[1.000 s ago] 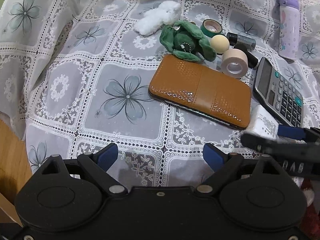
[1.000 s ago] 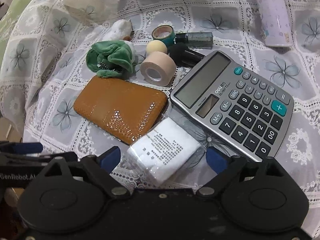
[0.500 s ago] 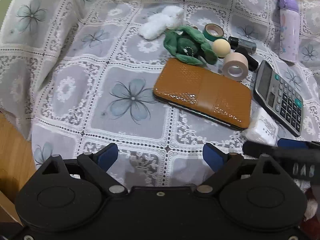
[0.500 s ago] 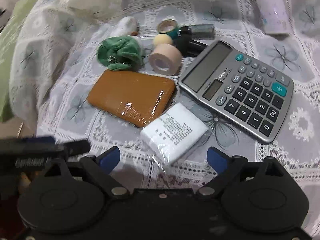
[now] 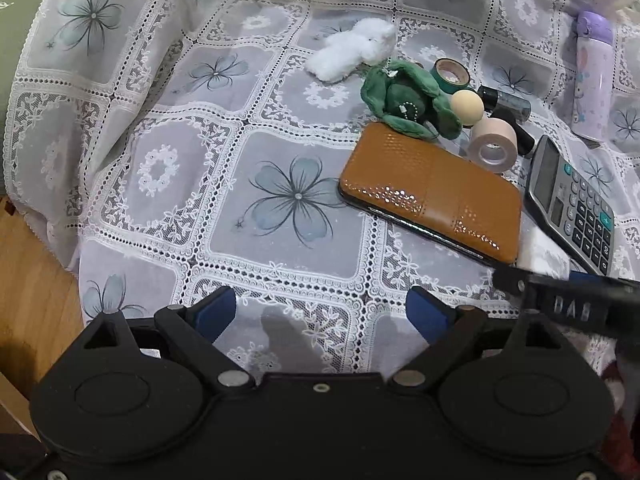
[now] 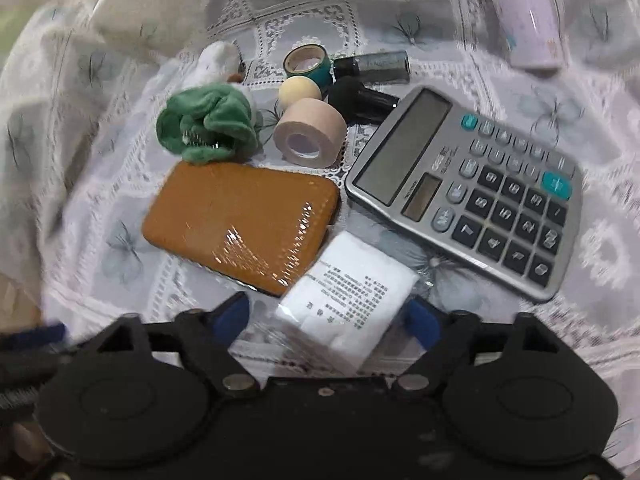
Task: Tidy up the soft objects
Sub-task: 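Grasp the green plush toy with the left tool while the right tool grasps the white tissue packet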
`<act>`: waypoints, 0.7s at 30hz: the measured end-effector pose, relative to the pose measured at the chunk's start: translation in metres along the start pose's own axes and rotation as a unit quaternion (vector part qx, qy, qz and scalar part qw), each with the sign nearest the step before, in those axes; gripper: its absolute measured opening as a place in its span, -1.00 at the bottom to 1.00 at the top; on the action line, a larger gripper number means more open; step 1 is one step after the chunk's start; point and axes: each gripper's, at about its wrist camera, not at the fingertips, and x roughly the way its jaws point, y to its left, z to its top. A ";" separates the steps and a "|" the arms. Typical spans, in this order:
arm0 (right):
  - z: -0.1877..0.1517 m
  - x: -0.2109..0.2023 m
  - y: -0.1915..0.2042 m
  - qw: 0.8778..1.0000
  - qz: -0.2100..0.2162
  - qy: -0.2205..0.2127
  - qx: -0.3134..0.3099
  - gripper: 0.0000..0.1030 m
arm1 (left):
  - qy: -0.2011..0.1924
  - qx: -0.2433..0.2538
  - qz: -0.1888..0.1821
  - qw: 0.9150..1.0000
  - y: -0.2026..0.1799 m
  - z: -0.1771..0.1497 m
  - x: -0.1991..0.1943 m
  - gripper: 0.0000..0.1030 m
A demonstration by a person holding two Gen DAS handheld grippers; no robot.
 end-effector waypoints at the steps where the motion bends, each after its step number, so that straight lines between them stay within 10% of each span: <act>1: -0.002 -0.001 0.001 1.000 -0.006 -0.001 -0.015 0.39 | -0.001 0.001 0.000 1.000 0.000 0.001 0.000 0.72; 21: -0.015 -0.017 -0.022 1.000 -0.024 -0.012 -0.008 0.30 | -0.122 0.051 -0.047 0.990 -0.050 0.097 0.026 0.89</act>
